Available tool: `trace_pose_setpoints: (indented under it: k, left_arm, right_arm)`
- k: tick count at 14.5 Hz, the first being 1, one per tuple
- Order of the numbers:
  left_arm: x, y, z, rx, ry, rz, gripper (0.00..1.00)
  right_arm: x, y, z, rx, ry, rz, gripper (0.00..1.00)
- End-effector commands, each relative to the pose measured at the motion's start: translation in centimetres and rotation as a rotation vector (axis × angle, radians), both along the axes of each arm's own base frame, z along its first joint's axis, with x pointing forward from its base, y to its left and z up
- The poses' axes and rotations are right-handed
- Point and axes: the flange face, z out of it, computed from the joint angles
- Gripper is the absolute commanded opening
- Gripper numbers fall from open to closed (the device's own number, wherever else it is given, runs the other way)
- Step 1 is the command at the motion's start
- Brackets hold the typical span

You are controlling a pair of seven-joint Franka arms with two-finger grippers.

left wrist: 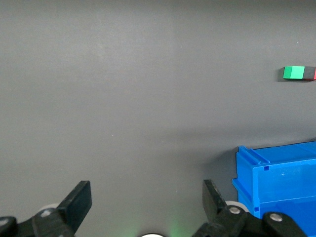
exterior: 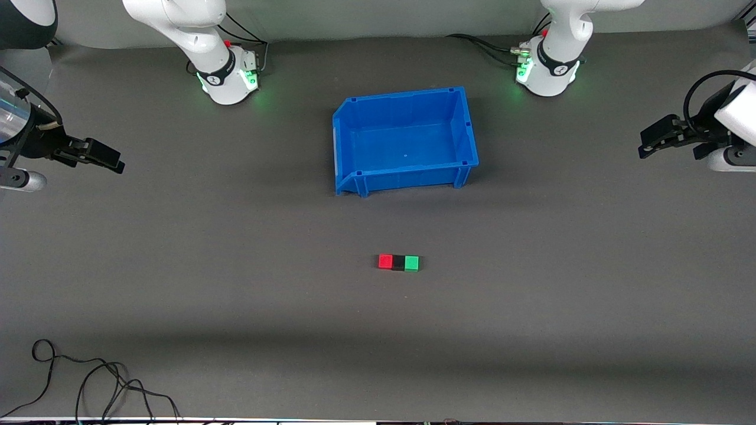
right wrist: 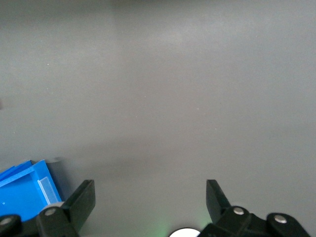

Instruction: Attach green and red cubes to black cube

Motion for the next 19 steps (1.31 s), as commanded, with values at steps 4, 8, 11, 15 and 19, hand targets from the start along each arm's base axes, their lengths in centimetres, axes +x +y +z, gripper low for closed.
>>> trace_pose_setpoints:
  k: [4, 8, 11, 15, 19]
  left_arm:
    - [-0.3, -0.1, -0.3, 0.037, 0.016, -0.01, 1.0]
    - [-0.2, 0.0, -0.3, 0.038, 0.018, -0.01, 1.0]
    - [-0.2, 0.0, -0.2, 0.038, 0.015, -0.008, 1.0]
    - [-0.2, 0.0, -0.3, 0.039, 0.018, -0.008, 1.0]
    - [-0.2, 0.0, -0.3, 0.039, 0.016, -0.007, 1.0]
  right_arm:
    - [0.7, -1.2, -0.4, -0.014, -0.022, -0.007, 0.99]
    - [1.2, -1.8, -0.4, -0.002, -0.034, -0.012, 0.99]
    - [1.5, -1.6, -0.8, -0.002, -0.03, -0.008, 0.99]
    - [1.5, -1.5, -0.9, -0.002, -0.027, -0.006, 0.99]
    - [1.3, -1.6, -0.8, -0.002, -0.022, -0.008, 0.99]
